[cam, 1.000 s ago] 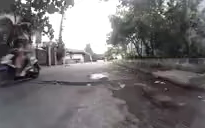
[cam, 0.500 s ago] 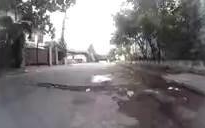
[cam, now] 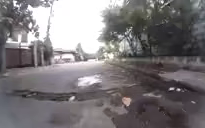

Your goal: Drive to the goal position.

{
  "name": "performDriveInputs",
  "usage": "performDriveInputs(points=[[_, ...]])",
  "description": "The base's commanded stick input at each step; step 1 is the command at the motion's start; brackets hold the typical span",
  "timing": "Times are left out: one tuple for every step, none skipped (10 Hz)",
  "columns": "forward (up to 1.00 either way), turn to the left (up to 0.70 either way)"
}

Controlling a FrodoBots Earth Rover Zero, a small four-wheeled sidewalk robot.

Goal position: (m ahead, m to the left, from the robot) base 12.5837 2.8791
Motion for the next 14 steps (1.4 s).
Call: performDriveInputs(points=[[1.0,0.03],[1.0,0.03],[1.0,0.03],[1.0,0.03],[1.0,0.03],[1.0,-0.14],[1.0,-0.37],[1.0,-0.25],[1.0,0.03],[1.0,0.03],[1.0,0.03],[1.0,0.03],[1.0,0.03],[1.0,0.03]])
